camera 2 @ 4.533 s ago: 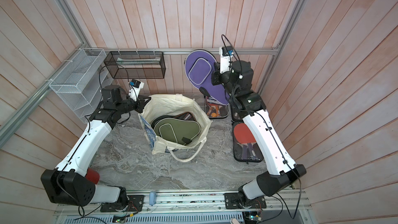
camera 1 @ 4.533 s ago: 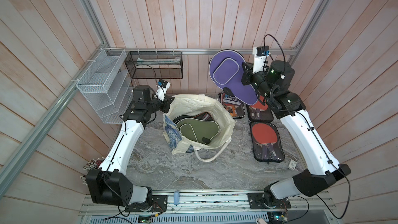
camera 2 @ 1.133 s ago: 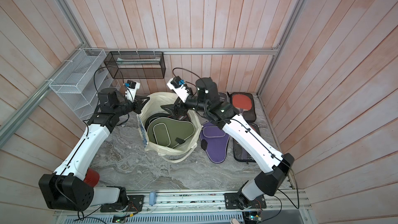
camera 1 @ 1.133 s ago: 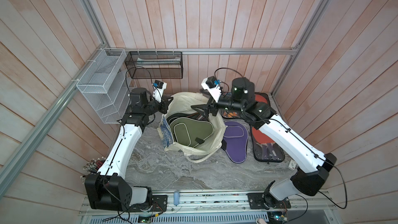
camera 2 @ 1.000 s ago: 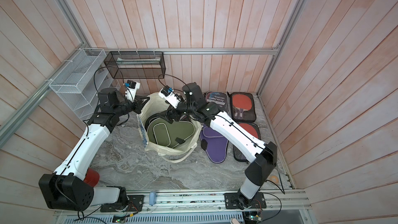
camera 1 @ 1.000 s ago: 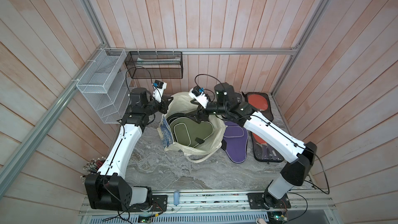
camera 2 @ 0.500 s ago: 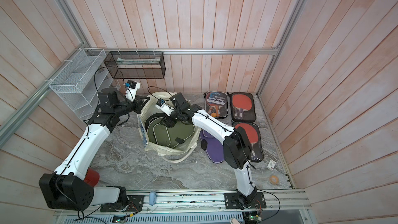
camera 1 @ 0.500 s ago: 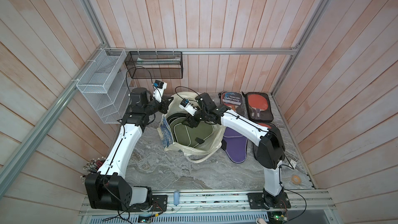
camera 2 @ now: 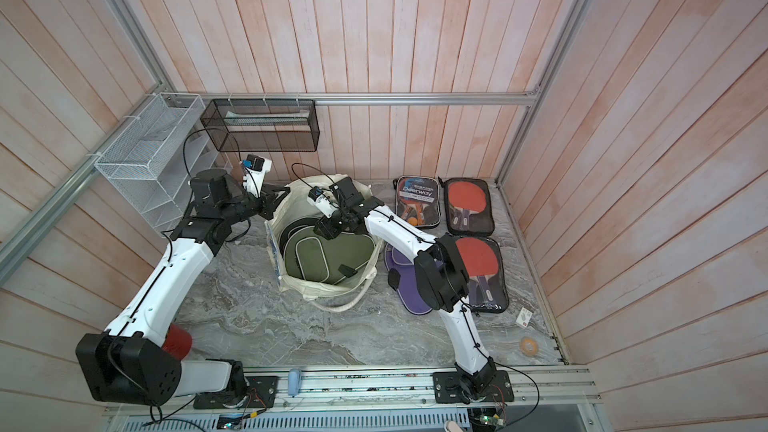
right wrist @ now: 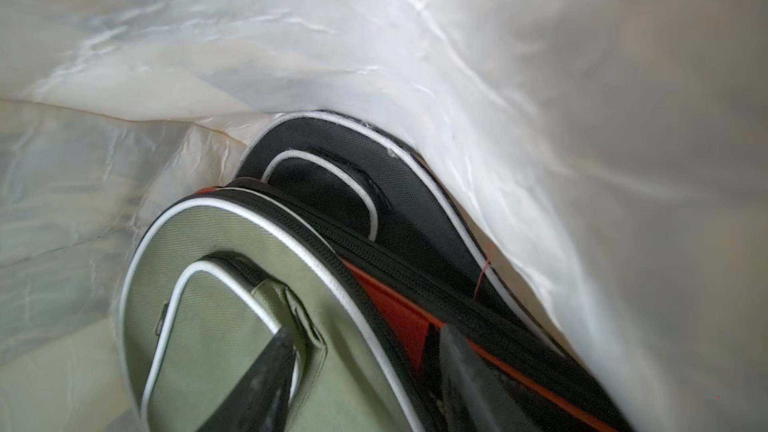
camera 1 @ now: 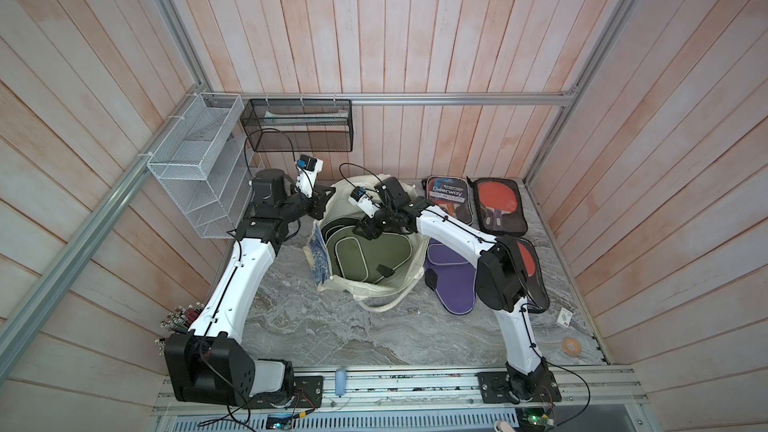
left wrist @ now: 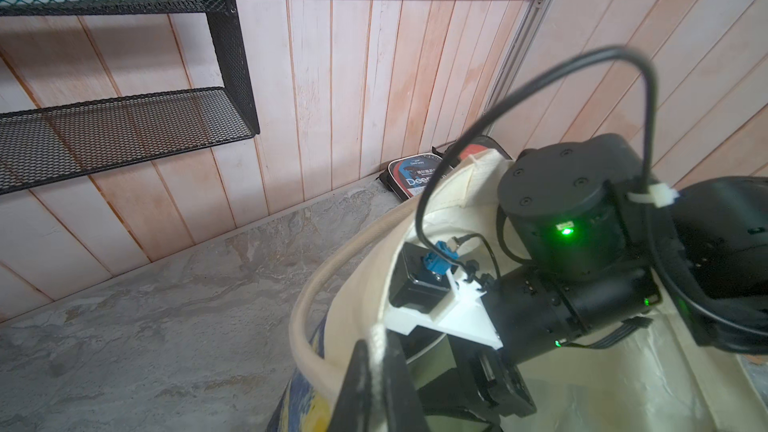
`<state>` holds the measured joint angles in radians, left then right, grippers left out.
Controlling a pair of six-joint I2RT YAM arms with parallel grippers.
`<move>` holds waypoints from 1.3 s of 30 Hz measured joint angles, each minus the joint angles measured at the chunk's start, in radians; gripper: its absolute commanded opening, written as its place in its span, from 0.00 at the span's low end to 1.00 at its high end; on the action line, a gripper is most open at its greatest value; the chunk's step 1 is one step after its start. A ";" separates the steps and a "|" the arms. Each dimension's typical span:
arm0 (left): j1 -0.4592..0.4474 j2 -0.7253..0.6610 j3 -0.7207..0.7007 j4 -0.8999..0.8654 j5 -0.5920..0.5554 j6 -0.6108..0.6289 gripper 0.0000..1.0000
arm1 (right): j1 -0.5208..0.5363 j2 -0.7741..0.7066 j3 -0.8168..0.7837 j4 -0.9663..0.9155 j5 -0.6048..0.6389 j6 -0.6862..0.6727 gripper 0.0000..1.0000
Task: Remove the ping pong set from the canvas bag
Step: Pick up the ping pong set from the canvas bag.
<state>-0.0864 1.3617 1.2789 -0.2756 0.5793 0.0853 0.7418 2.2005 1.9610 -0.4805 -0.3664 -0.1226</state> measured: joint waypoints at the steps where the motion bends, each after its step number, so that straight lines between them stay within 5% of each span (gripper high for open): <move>1: 0.000 0.002 0.000 0.000 0.000 0.000 0.00 | 0.000 0.008 0.005 -0.001 -0.006 0.000 0.56; 11: 0.000 0.006 0.000 0.002 0.000 0.000 0.00 | -0.004 0.048 0.043 -0.025 -0.043 0.002 0.00; 25: 0.000 0.010 0.000 0.006 0.000 0.000 0.00 | -0.003 -0.003 0.043 -0.066 -0.014 -0.005 0.00; 39: 0.007 0.029 0.050 -0.018 -0.080 0.000 0.00 | -0.003 -0.346 0.055 -0.071 0.074 -0.042 0.00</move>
<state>-0.0792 1.3907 1.3293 -0.2935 0.4992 0.0849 0.7387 1.8545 2.0163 -0.5510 -0.2924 -0.1642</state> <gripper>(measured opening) 0.081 0.056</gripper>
